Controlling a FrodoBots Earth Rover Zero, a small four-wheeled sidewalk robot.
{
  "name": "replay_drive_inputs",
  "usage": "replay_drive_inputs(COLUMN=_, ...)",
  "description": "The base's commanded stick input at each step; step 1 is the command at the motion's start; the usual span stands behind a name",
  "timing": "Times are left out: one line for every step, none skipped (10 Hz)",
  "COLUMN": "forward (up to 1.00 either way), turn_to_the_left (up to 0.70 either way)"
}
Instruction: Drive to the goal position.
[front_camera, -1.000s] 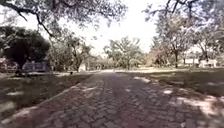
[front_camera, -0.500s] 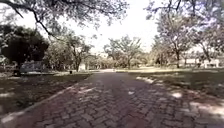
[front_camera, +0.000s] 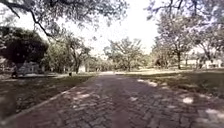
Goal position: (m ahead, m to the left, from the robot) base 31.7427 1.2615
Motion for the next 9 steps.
replay_drive_inputs(forward=0.7, turn_to_the_left=0.0)
replay_drive_inputs(forward=0.7, turn_to_the_left=0.0)
replay_drive_inputs(forward=0.7, turn_to_the_left=0.0)
replay_drive_inputs(forward=0.7, turn_to_the_left=0.0)
replay_drive_inputs(forward=0.7, turn_to_the_left=0.0)
replay_drive_inputs(forward=0.7, turn_to_the_left=0.0)
replay_drive_inputs(forward=0.7, turn_to_the_left=0.0)
replay_drive_inputs(forward=0.7, turn_to_the_left=0.0)
replay_drive_inputs(forward=0.7, turn_to_the_left=0.0)
